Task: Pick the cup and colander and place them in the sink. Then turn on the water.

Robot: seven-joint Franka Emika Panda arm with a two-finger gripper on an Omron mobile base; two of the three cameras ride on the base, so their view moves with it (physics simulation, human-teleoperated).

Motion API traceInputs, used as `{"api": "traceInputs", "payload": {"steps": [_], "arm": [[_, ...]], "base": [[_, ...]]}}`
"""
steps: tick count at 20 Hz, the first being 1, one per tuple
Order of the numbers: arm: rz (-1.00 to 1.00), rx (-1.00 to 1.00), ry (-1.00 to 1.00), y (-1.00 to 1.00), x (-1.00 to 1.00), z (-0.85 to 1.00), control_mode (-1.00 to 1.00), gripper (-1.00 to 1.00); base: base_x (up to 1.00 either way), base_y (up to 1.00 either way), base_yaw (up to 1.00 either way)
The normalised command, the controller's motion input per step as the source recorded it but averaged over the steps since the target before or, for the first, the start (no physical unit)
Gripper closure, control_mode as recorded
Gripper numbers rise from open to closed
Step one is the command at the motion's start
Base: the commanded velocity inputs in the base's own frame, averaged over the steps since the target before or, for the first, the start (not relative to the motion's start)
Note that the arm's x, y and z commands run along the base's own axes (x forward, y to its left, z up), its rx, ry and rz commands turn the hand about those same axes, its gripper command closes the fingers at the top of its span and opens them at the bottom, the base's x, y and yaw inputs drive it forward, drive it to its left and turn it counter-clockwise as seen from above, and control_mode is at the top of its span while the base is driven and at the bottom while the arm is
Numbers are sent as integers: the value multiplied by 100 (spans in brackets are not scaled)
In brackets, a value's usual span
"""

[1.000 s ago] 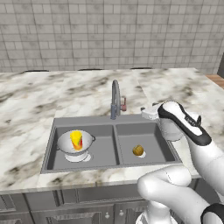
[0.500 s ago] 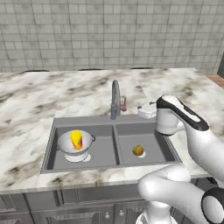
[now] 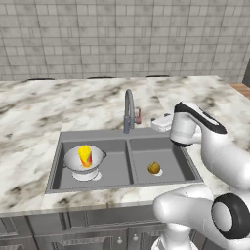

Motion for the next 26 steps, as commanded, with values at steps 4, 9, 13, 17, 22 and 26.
{"api": "traceInputs", "payload": {"steps": [4, 9, 13, 17, 22, 26], "arm": [[-1, 0, 0, 0, 22, -18, -100, -100], [0, 0, 0, 0, 20, -1, -100, -100], [0, 0, 0, 0, 24, 0, -100, -100], [0, 0, 0, -6, 30, 0, -100, -100], [0, 0, 0, -6, 27, -1, -100, -100], [0, 0, 0, 0, 22, -19, -100, -100]], "base": [[0, 0, 0], [0, 0, 0], [0, 0, 0], [0, 0, 0], [0, 0, 0], [0, 0, 0]]}}
